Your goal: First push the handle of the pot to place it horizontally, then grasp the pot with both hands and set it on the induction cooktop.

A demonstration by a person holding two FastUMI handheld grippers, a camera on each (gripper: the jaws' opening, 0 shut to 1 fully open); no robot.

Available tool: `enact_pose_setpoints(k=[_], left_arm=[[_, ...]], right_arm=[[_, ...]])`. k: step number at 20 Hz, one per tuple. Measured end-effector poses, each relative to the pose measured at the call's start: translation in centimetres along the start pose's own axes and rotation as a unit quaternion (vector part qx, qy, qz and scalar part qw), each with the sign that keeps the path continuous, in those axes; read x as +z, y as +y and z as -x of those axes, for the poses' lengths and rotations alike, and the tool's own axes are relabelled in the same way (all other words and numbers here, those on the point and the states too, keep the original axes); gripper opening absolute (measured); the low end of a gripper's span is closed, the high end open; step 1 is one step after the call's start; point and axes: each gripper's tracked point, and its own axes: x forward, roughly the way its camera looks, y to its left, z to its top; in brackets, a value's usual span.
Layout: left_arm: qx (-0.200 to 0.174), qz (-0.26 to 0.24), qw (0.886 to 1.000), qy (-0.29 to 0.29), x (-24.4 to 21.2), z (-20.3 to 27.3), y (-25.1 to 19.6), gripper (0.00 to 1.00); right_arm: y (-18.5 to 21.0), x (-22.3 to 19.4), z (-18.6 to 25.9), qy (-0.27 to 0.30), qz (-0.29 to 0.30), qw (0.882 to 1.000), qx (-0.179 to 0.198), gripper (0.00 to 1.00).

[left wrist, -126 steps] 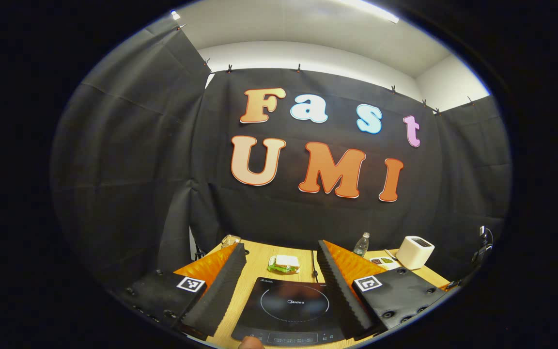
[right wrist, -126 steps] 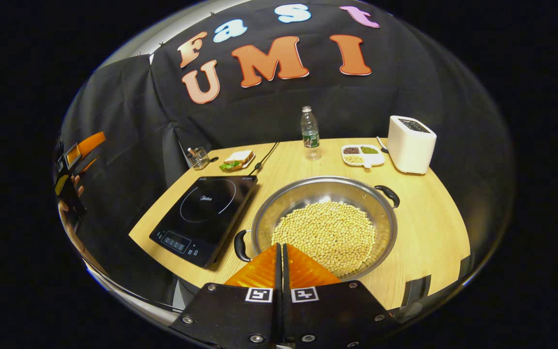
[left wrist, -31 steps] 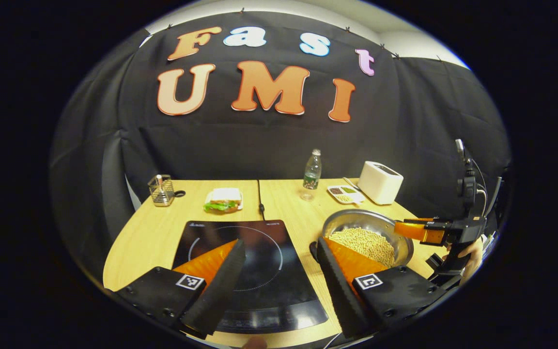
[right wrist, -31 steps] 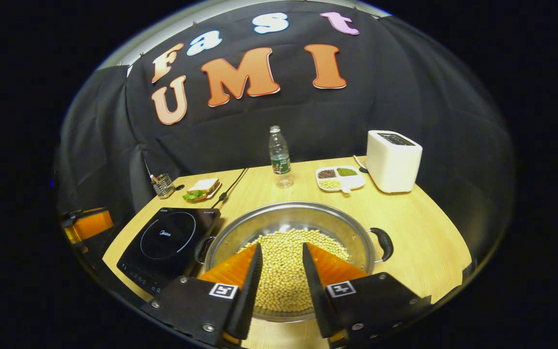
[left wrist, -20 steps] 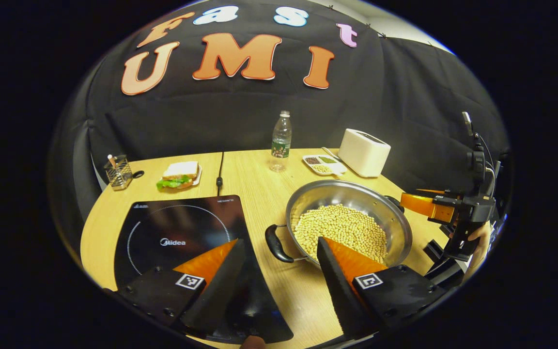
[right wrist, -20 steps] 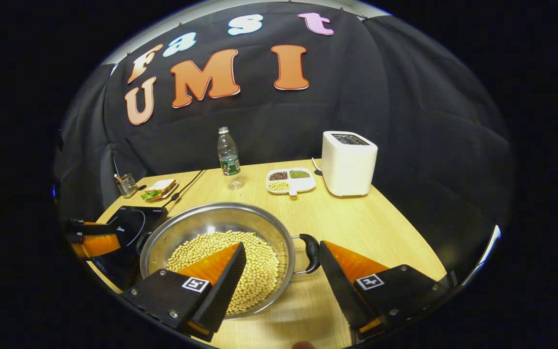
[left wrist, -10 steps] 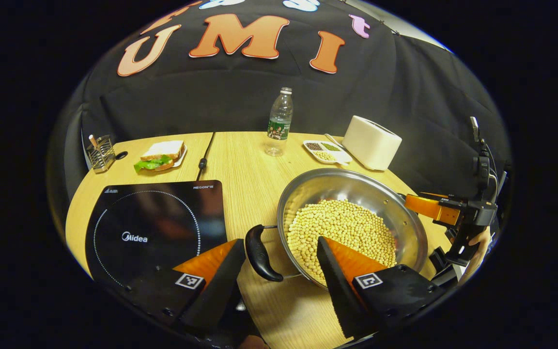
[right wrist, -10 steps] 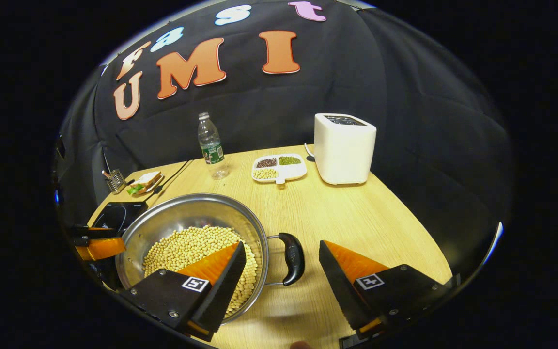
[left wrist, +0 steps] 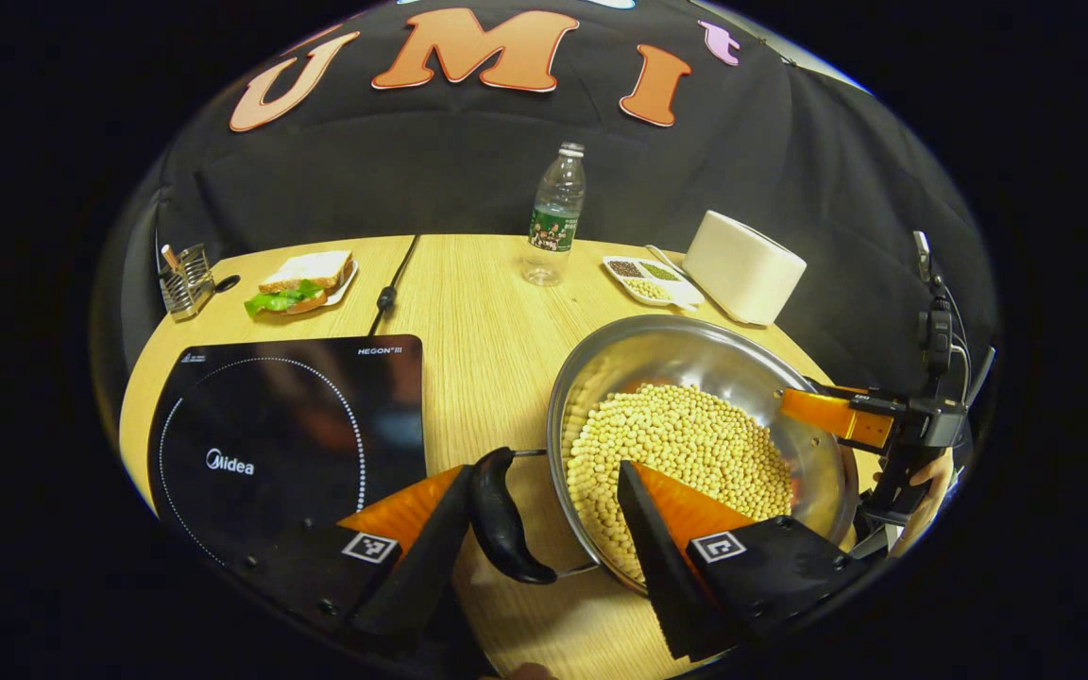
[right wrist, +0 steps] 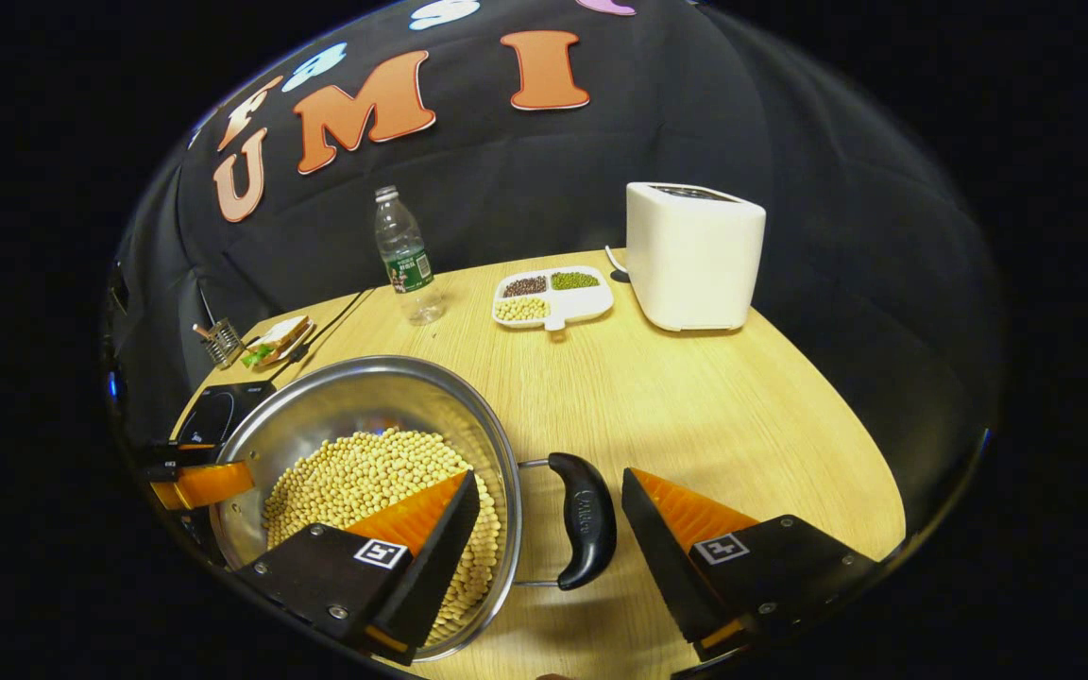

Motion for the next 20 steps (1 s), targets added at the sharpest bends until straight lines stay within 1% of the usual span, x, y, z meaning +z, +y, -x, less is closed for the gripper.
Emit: enact_pose_setpoints(k=[3,5,6,7,8,9,10,12,13,15,16,17,18,20], left_arm=[[0.009,-0.008,1.000,0.006,0.0,-0.6,0.1,0.99],[0.013,-0.008,1.000,0.008,0.1,-0.9,0.2,0.97],[0.023,-0.011,1.000,0.010,0.1,-1.0,0.6,1.00],[0.037,-0.017,0.999,0.014,-0.1,-1.0,1.3,0.93],[0.041,-0.015,0.999,0.019,-0.1,-1.0,1.6,0.90],[0.043,-0.016,0.999,0.022,-0.2,-1.4,1.4,0.73],[0.048,-0.016,0.998,0.028,-0.2,-1.3,1.7,0.72],[0.059,-0.008,0.998,0.031,0.0,-1.4,1.7,0.69],[0.061,-0.006,0.998,0.030,0.0,-1.5,1.7,0.63],[0.063,-0.006,0.998,0.030,0.0,-1.3,1.5,0.58],[0.064,-0.009,0.998,0.029,0.0,-1.1,1.5,0.58],[0.065,-0.010,0.997,0.028,0.1,-0.9,1.5,0.58],[0.066,-0.008,0.997,0.029,0.1,-0.4,1.5,0.58],[0.065,0.003,0.997,0.030,0.3,0.5,1.8,0.58]], right_arm=[[0.1,-0.3,-0.7,0.010,0.001,1.000,0.002,0.94],[0.1,-0.5,-1.1,0.017,-0.005,1.000,0.003,0.89],[0.3,-0.5,-1.2,0.020,-0.007,1.000,0.006,0.82],[0.1,-0.4,-1.3,0.018,-0.010,1.000,0.009,0.76],[0.1,-0.6,-1.0,0.020,-0.010,1.000,0.011,0.69],[0.1,-0.5,-0.9,0.019,-0.011,1.000,0.013,0.68],[0.1,-0.6,-0.8,0.020,-0.013,1.000,0.013,0.65],[0.1,-0.6,-0.8,0.020,-0.019,1.000,0.009,0.62],[0.0,-0.8,-0.6,0.023,-0.024,0.999,0.008,0.61],[0.0,-0.9,0.0,0.031,-0.045,0.998,0.011,0.58],[0.0,-1.1,0.2,0.035,-0.056,0.998,0.014,0.52],[0.1,-1.3,0.5,0.040,-0.066,0.997,0.017,0.52],[0.2,-1.4,0.8,0.042,-0.070,0.996,0.019,0.55],[0.7,-1.1,1.7,0.038,-0.072,0.996,0.021,0.55]])
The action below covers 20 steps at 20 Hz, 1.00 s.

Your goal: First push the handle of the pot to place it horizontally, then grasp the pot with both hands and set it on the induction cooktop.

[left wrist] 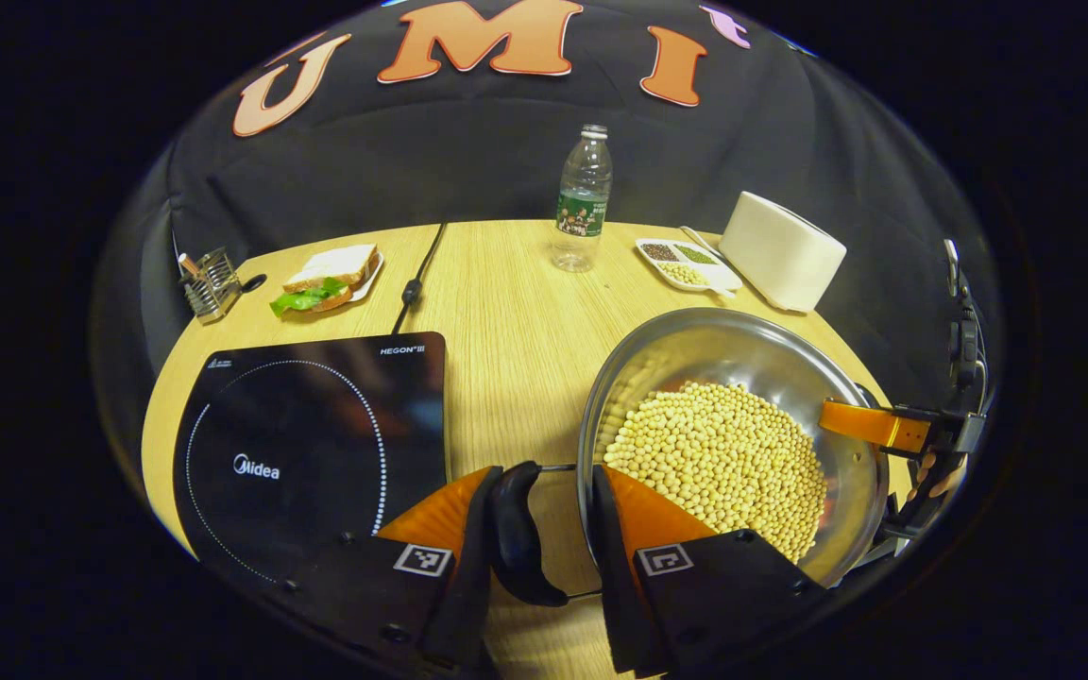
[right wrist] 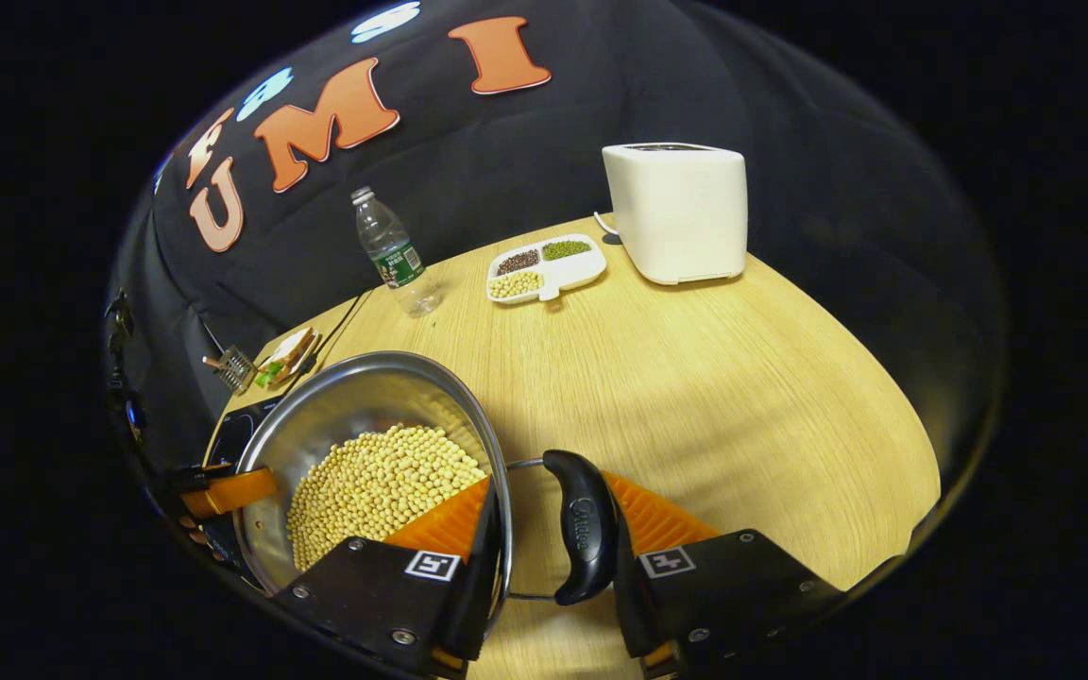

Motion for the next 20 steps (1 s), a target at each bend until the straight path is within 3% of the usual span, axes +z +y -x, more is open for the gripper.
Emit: enact_pose_setpoints(k=[9,20], left_arm=[[0.009,0.026,0.999,-0.022,2.4,4.9,4.6,0.57],[0.055,0.083,0.995,-0.025,2.3,10.6,17.5,0.57]], right_arm=[[6.3,2.2,3.7,-0.025,0.007,0.999,0.022,0.54],[20.1,1.8,3.0,-0.005,0.045,0.996,0.081,0.54]])
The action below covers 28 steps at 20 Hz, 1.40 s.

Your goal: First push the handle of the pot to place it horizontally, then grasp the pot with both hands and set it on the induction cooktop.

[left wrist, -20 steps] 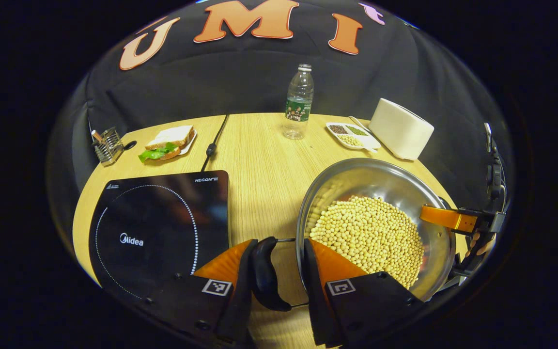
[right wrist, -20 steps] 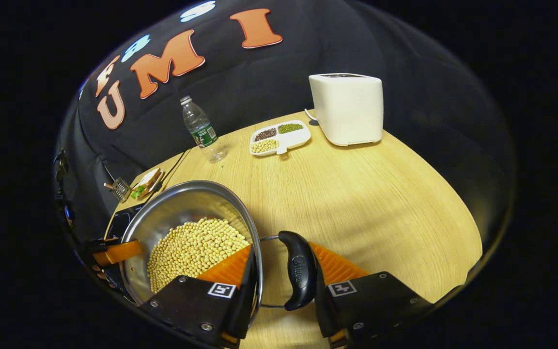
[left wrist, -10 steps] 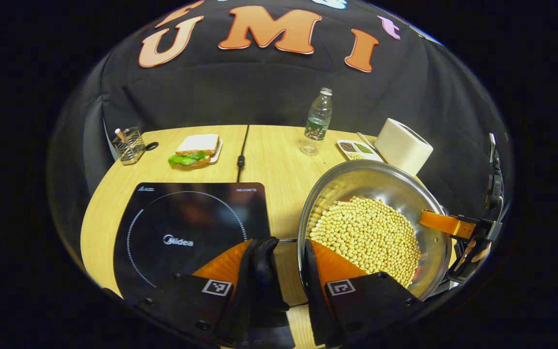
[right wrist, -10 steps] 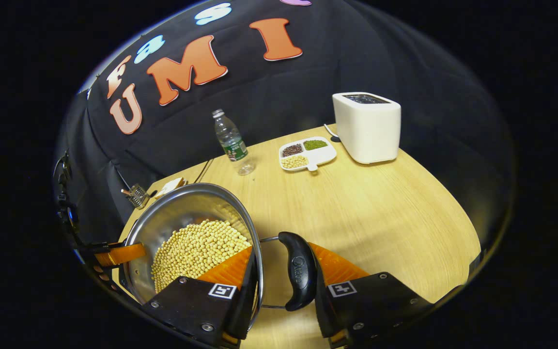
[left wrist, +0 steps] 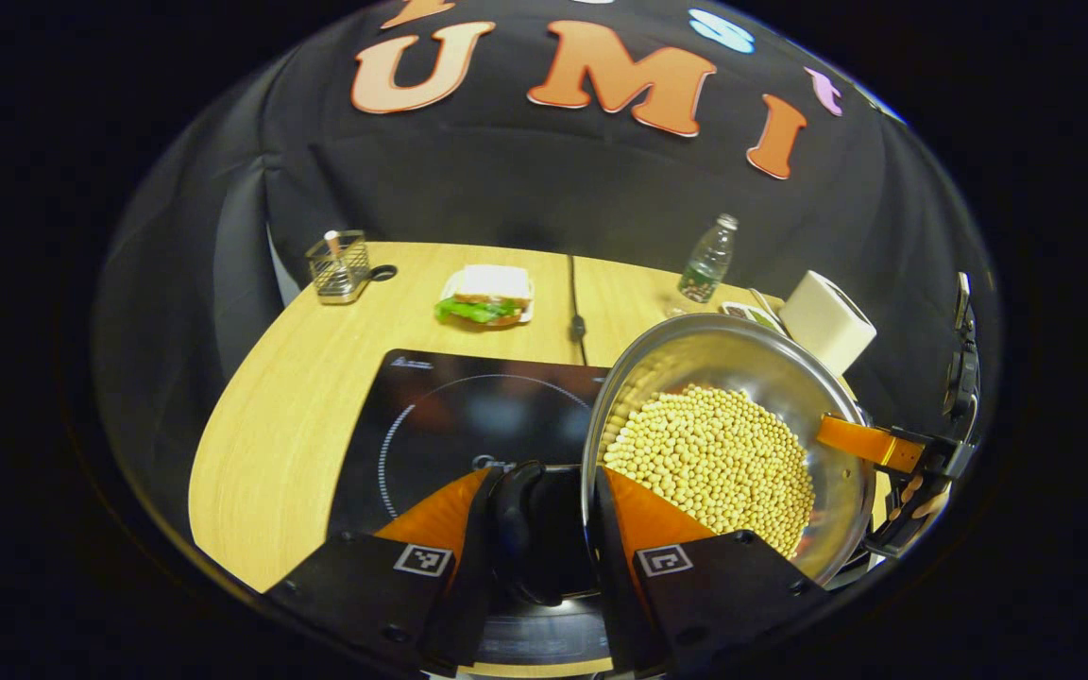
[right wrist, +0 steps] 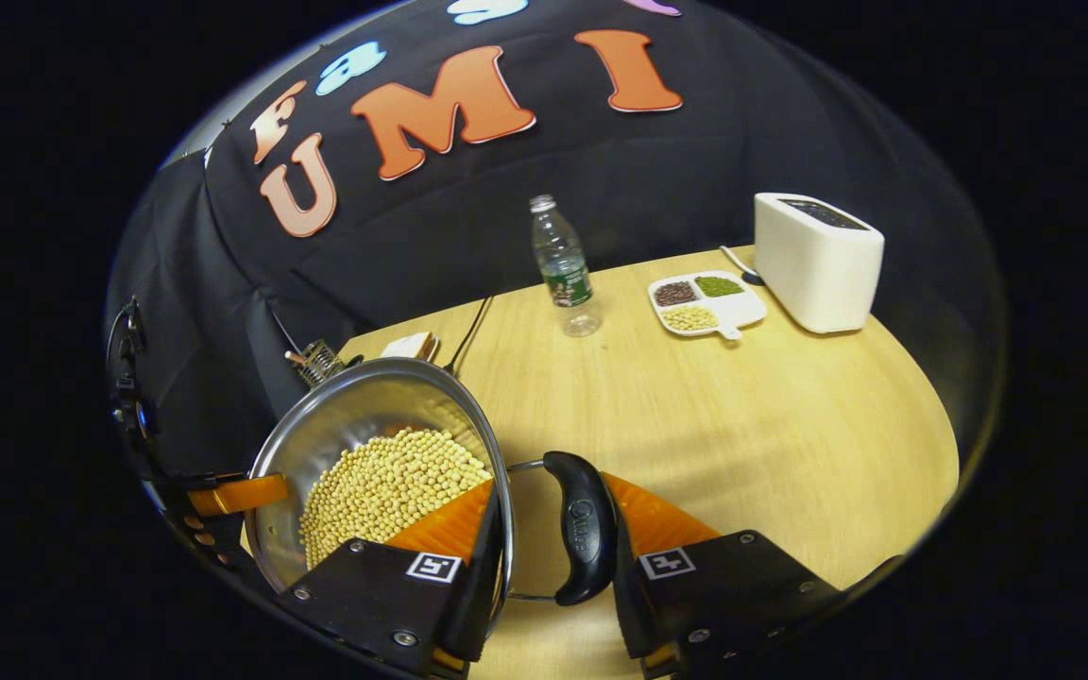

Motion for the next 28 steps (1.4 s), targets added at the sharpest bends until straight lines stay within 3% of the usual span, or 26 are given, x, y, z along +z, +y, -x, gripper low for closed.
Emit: enact_pose_setpoints(k=[13,20,28], left_arm=[[0.034,0.041,0.999,0.009,1.6,-0.6,12.4,0.57],[0.036,0.060,0.997,0.026,1.7,-2.9,15.4,0.57],[0.039,0.042,0.998,0.032,1.6,-3.0,15.7,0.60]], right_arm=[[11.3,-0.8,-6.0,0.022,0.020,0.999,0.025,0.54],[13.0,-1.5,-7.9,0.019,0.028,0.999,0.011,0.54],[13.1,-2.7,-8.4,0.032,0.032,0.999,0.012,0.52]])
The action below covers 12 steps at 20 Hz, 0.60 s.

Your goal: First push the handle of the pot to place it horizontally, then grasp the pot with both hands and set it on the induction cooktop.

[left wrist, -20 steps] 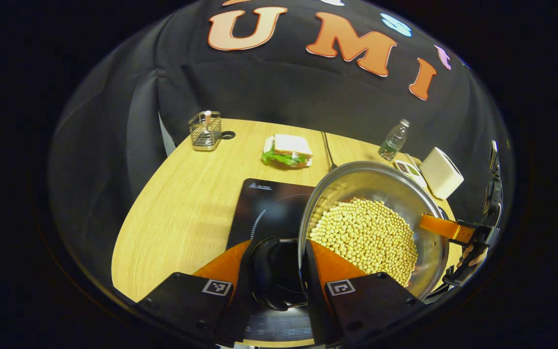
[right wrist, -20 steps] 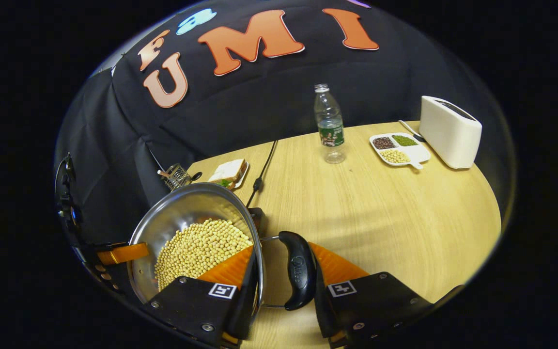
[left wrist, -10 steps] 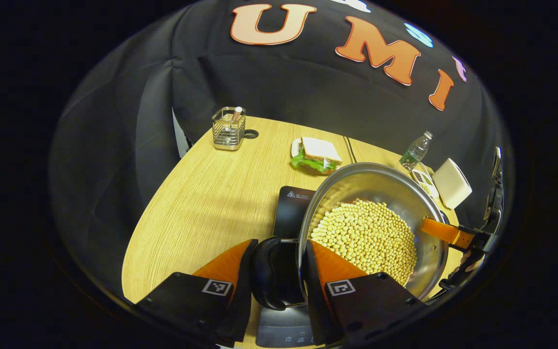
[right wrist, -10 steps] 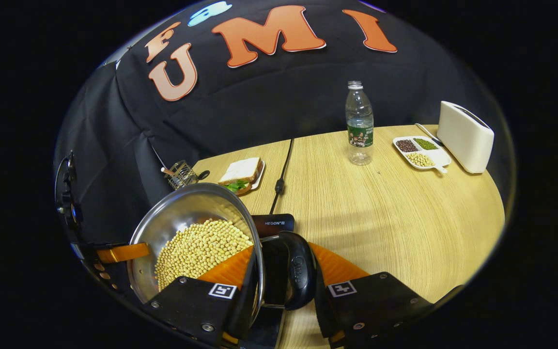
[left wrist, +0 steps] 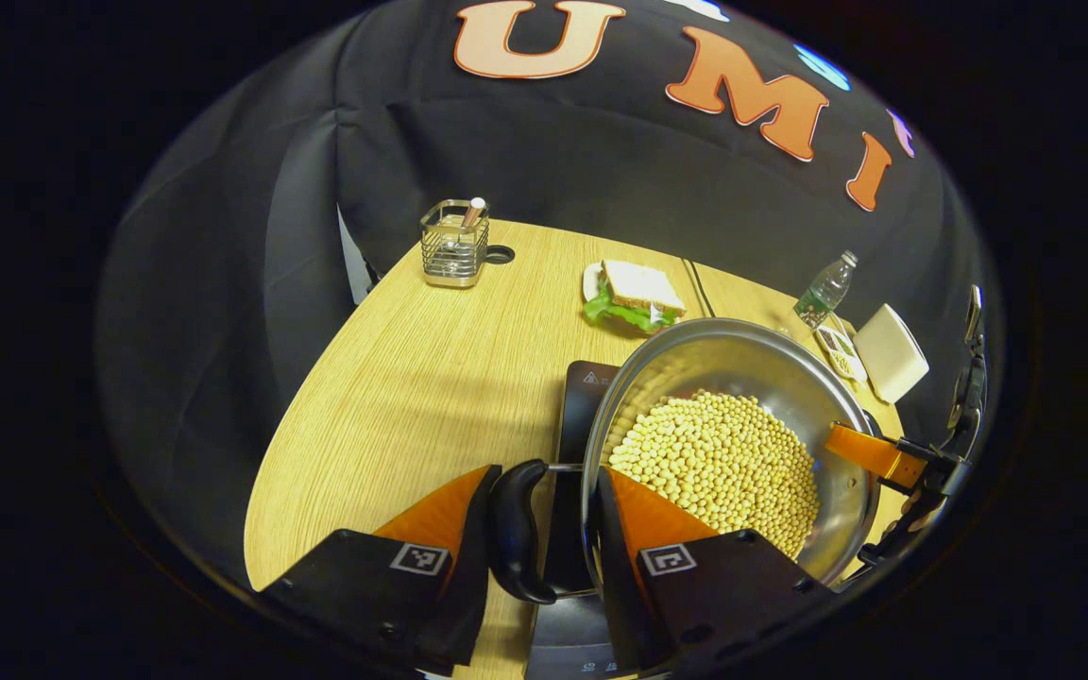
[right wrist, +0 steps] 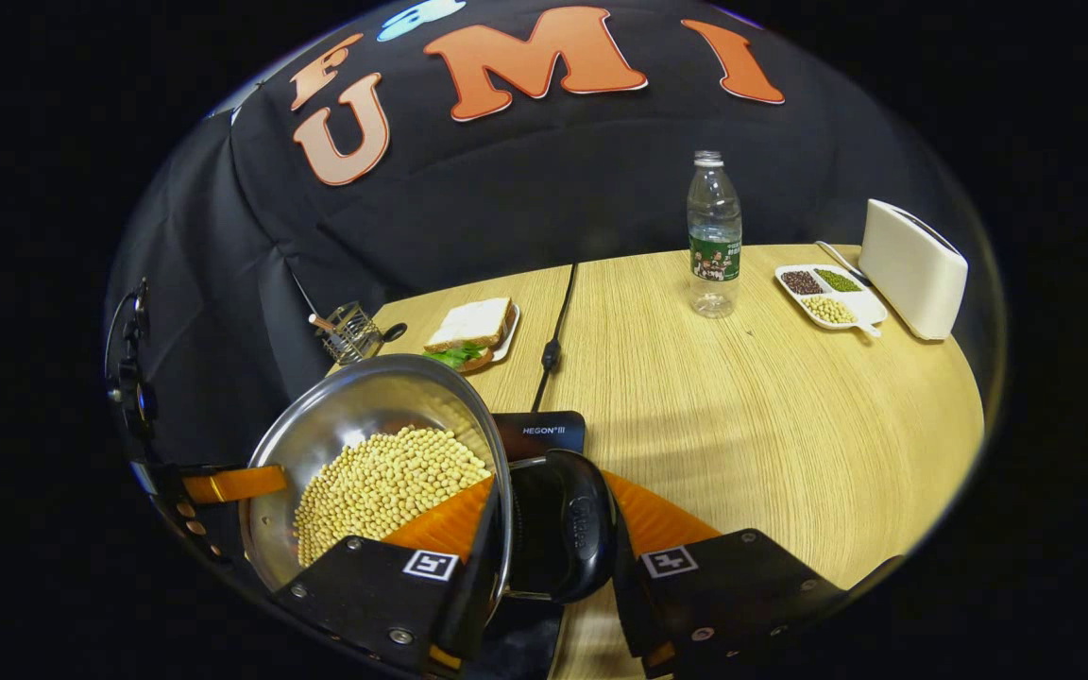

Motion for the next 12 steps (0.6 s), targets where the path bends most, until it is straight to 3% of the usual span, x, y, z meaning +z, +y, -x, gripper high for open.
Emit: enact_pose_setpoints(k=[2,5,8,10,12], left_arm=[[0.000,0.000,1.000,0.005,-0.3,0.0,0.0,0.60],[-0.004,0.016,1.000,0.015,-0.7,0.3,-0.2,0.63],[0.001,0.042,0.999,0.004,0.2,1.4,-0.2,0.65],[0.020,0.039,0.998,-0.037,2.0,2.4,0.6,0.80],[0.035,0.030,0.995,-0.083,4.1,5.1,0.8,0.98]], right_arm=[[-0.1,-0.1,0.1,0.002,-0.013,1.000,0.003,0.59],[0.1,0.7,1.1,-0.012,-0.013,1.000,0.012,0.63],[-0.2,2.7,3.0,-0.050,-0.010,0.999,0.018,0.77],[-1.5,3.8,4.9,-0.065,-0.004,0.998,0.015,0.92],[-3.7,5.3,7.3,-0.085,0.000,0.996,0.001,0.96]])
